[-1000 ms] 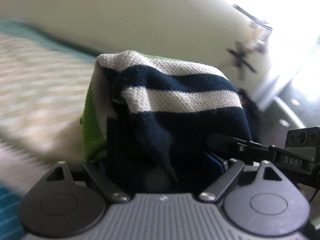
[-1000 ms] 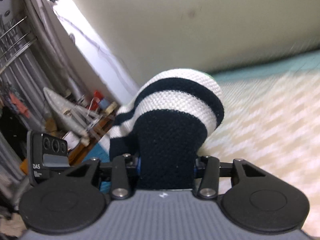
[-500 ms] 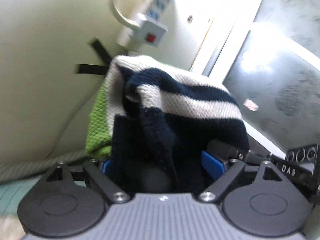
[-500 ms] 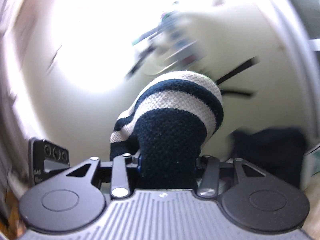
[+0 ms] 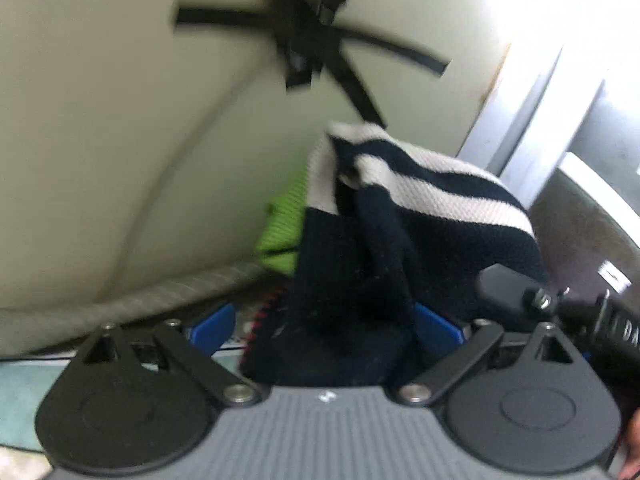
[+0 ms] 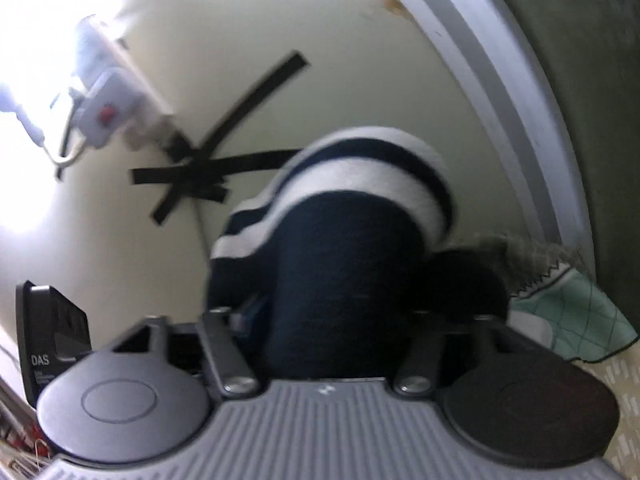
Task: Fold small clothes
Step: 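Lift the folded bundle with both tools and carry it to the clothes pile, then set the bundle on the clothes pile and open both tools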
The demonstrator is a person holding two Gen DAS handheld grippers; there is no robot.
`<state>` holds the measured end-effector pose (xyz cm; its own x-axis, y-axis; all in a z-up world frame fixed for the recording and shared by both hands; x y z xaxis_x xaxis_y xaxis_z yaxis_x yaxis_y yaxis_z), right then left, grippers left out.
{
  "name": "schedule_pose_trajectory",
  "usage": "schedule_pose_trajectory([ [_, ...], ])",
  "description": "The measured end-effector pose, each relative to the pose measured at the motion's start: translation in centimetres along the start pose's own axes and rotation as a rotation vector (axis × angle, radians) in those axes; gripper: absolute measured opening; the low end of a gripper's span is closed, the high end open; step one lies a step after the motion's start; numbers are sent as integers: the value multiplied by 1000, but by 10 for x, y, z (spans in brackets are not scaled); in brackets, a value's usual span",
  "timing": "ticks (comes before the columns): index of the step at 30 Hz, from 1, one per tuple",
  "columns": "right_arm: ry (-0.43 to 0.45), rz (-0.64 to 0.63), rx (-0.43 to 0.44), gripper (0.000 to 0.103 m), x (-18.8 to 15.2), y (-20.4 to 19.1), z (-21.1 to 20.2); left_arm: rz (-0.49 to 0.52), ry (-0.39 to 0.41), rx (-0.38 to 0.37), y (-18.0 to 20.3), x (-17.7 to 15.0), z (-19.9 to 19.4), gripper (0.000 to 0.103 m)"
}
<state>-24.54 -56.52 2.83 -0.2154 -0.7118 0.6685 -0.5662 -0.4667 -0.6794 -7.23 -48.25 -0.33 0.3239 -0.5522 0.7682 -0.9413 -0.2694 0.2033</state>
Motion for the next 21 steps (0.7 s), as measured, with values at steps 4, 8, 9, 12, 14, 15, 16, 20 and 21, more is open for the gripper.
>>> schedule_pose_trajectory([
  [4, 119, -12, -57, 67, -8, -2, -47, 83, 78, 85, 11, -27, -56, 103],
  [8, 218, -68, -126, 67, -44, 0, -109, 140, 96, 155, 27, -79, -96, 103],
  [9, 220, -71, -128, 67, -60, 0, -123, 145, 89, 172, 30, -99, -103, 103],
  [12, 206, -49, -127, 67, -109, 5, -155, 171, 72, 264, 26, -131, -118, 103],
  [14, 184, -23, -135, 68, -146, 8, -170, 182, 43, 306, 21, -157, -128, 103],
  [15, 172, -16, -143, 68, -160, 7, -171, 177, 33, 314, 19, -169, -131, 103],
  [16, 162, -12, -152, 68, -176, 7, -177, 173, 27, 321, 16, -180, -140, 103],
  [20, 158, -64, -195, 68, -219, -2, -190, 158, 1, 352, 5, -216, -156, 103],
  [21, 157, -85, -207, 68, -227, -5, -192, 152, 0, 358, 2, -223, -160, 103],
])
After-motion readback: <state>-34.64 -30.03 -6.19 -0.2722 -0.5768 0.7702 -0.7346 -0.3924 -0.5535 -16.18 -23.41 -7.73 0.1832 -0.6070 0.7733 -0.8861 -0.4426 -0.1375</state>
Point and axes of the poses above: each gripper's, at about its wrist camera, not at the fingertips, and z roughly the way its jaws point, y to its right, x to its top, the point moved 10 cm from there along z, roughly the way its jaws point, and after that the axes turned 8 degrees about z, right-handed, at the moved point
